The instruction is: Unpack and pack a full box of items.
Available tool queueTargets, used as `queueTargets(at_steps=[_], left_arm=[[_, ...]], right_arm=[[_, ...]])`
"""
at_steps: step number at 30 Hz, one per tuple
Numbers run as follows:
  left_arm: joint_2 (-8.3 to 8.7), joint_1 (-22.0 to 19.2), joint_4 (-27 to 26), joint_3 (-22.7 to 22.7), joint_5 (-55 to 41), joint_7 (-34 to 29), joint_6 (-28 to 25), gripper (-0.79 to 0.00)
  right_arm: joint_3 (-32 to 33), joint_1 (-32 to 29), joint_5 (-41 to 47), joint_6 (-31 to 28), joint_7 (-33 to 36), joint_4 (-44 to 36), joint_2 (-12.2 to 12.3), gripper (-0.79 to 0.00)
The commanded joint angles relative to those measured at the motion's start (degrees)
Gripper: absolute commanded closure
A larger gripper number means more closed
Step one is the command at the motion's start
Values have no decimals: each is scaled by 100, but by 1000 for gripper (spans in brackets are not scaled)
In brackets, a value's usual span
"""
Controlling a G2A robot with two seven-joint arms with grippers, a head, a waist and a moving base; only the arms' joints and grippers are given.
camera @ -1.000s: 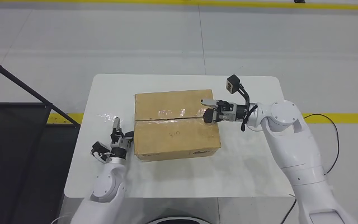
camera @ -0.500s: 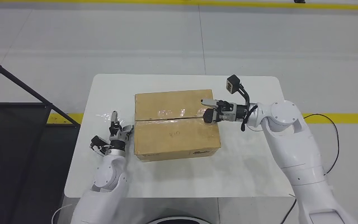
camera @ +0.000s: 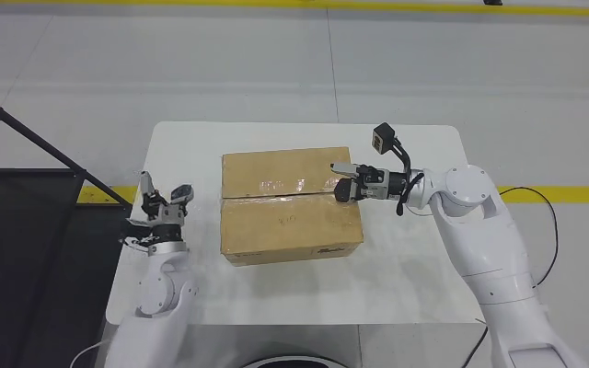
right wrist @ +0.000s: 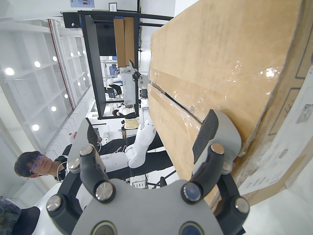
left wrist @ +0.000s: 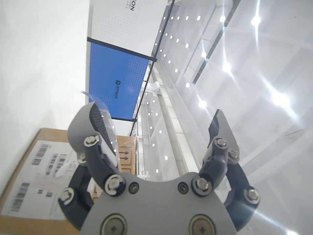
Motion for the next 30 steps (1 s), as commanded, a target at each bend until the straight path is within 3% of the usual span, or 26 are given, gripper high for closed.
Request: queueTargets(at_steps=[1, 19, 30], left_arm=[[-8, 24, -91, -61, 12, 57, -72, -785], [-112, 177, -524, -465, 279, 597, -468, -785], [-187, 302, -903, -639, 299, 708, -860, -785]], right_arm=[[0, 0, 0, 0, 0, 0, 0, -785], [-7, -160, 37, -18, -326, -209, 26, -785], [-157, -106, -193, 361, -649, -264, 27, -785]])
